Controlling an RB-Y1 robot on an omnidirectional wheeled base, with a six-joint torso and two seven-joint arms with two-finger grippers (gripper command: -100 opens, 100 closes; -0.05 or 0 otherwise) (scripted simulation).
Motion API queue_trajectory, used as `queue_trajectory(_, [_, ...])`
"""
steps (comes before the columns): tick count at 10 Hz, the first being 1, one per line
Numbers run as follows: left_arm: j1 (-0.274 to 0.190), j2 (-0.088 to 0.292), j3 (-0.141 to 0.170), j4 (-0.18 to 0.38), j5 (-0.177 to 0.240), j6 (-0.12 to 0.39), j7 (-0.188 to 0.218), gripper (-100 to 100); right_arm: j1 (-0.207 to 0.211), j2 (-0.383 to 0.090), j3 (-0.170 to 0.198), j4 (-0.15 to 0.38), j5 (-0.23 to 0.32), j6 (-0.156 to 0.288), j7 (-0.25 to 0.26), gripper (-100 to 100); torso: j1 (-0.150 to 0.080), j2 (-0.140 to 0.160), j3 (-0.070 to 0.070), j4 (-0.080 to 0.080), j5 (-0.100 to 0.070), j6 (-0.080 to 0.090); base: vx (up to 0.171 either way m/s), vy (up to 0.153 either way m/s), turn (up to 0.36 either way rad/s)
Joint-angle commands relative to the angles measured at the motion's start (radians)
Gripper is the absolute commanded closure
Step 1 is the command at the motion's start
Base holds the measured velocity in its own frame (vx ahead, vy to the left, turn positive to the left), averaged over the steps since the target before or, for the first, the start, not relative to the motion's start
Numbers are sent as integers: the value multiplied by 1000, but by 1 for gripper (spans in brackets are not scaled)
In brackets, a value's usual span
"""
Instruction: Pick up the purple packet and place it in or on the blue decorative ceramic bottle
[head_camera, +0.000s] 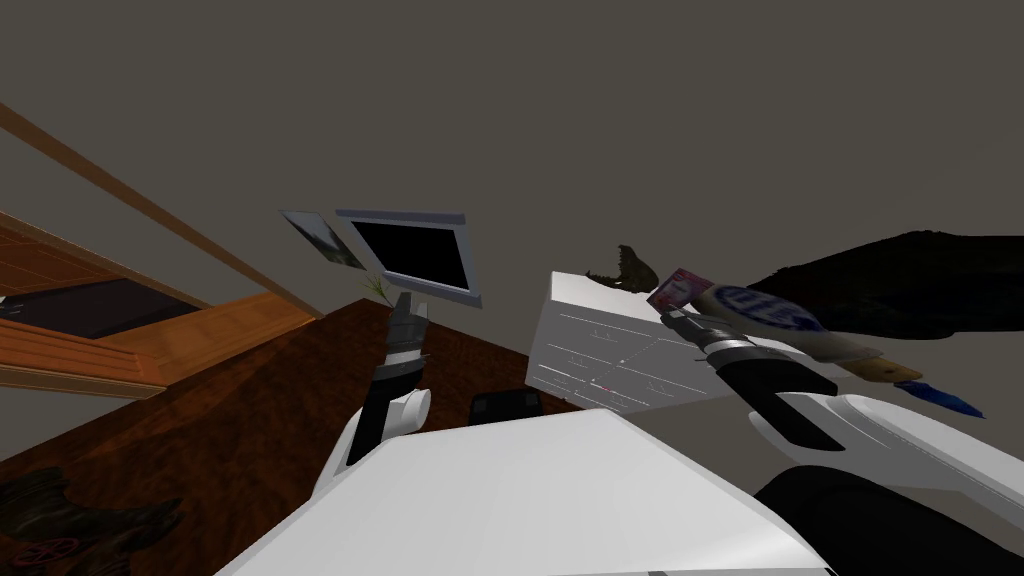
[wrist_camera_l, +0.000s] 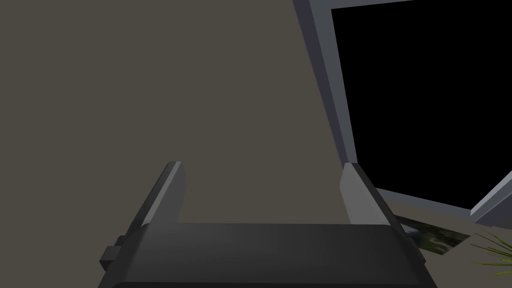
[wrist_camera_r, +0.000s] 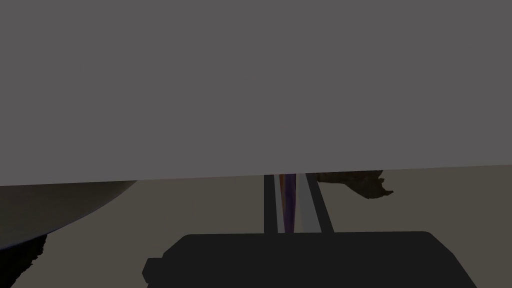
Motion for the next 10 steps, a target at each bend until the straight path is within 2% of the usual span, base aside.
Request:
queue_trajectory(1, [0, 0, 0, 0, 0, 0, 0, 0, 0, 0, 0, 0, 0, 0, 0, 0, 0, 0, 0, 0, 0, 0, 0, 0, 0])
queue_trajectory(2, [0, 0, 0, 0, 0, 0, 0, 0, 18, -30, -30, -9, -15, 18, -20, 100, 0, 0, 0, 0, 0, 0, -64, 9, 23])
queue_trajectory(6, [0, 0, 0, 0, 0, 0, 0, 0, 60, -125, -119, -47, -60, 76, -87, 100, 6, 13, 8, 3, 2, 1, -166, 43, 40])
queue_trajectory(9, [0, 0, 0, 0, 0, 0, 0, 0, 81, -174, -167, -69, -83, 105, -122, 100, 5, 11, 7, 3, 2, 0, -123, 37, 37])
queue_trajectory(10, [0, 0, 0, 0, 0, 0, 0, 0, 98, -207, -201, -86, -99, 124, -146, 100, 5, 9, 6, 3, 2, 0, -118, 26, 34])
